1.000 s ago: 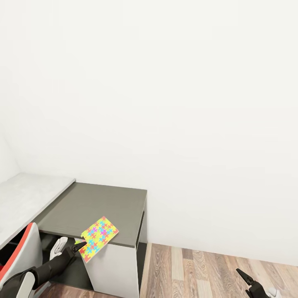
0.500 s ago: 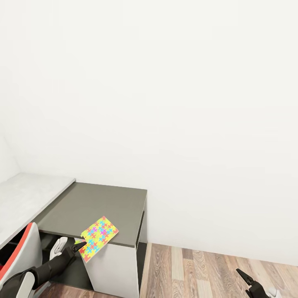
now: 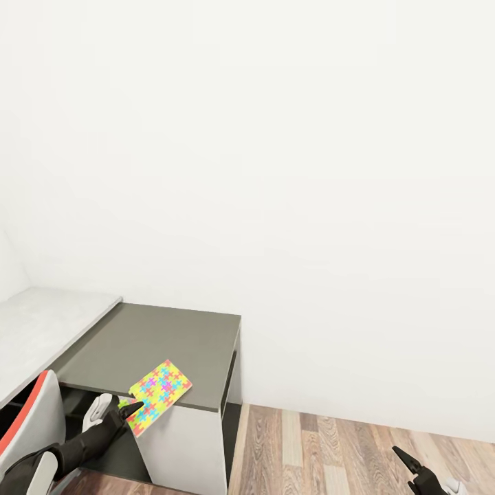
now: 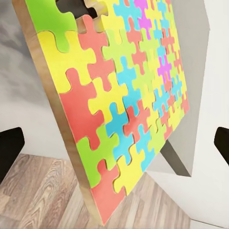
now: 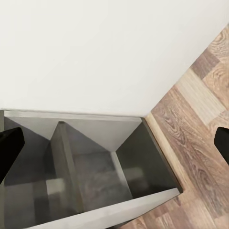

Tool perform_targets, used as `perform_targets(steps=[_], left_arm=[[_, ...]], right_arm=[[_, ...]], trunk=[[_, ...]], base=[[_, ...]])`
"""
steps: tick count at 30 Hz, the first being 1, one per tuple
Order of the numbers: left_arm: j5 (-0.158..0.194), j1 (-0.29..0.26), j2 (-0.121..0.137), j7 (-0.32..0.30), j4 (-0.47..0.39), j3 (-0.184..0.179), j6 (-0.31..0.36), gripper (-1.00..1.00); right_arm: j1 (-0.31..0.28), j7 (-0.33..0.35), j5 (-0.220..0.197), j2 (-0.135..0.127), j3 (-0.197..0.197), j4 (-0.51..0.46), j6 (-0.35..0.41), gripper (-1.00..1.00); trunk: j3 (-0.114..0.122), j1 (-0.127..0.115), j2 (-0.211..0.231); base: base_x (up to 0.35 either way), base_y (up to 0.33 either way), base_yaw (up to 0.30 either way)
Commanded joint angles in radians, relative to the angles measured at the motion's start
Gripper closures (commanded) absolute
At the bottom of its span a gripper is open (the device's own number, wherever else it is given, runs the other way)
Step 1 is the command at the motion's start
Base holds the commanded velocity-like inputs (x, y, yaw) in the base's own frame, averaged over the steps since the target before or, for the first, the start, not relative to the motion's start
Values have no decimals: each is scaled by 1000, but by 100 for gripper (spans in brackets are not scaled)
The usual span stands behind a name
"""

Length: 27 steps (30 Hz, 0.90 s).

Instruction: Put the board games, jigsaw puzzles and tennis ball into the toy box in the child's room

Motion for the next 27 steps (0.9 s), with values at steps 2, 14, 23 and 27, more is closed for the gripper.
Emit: perform_targets(steps=[2, 14, 23, 27], left_arm=[[2, -1, 0, -2, 0, 3, 6, -100], [1, -1, 0, -2, 0, 3, 7, -100], [2, -1, 0, -4, 0, 3, 7, -100], [2, -1, 0, -4, 0, 3, 7, -100]], right_arm=[[-1, 2, -7, 0, -3, 1, 9, -100], [-1, 2, -7, 0, -2, 1, 9, -100], [-1, 0, -7, 0, -3, 1, 9, -100], [-1, -2, -7, 0, -3, 1, 9, -100]], trunk=[[-1, 0, -1], [-1, 0, -1], [-1, 0, -1], [-1, 0, -1]], base=[[1, -5, 0], [68, -24, 0], [82, -37, 0], [7, -3, 0]])
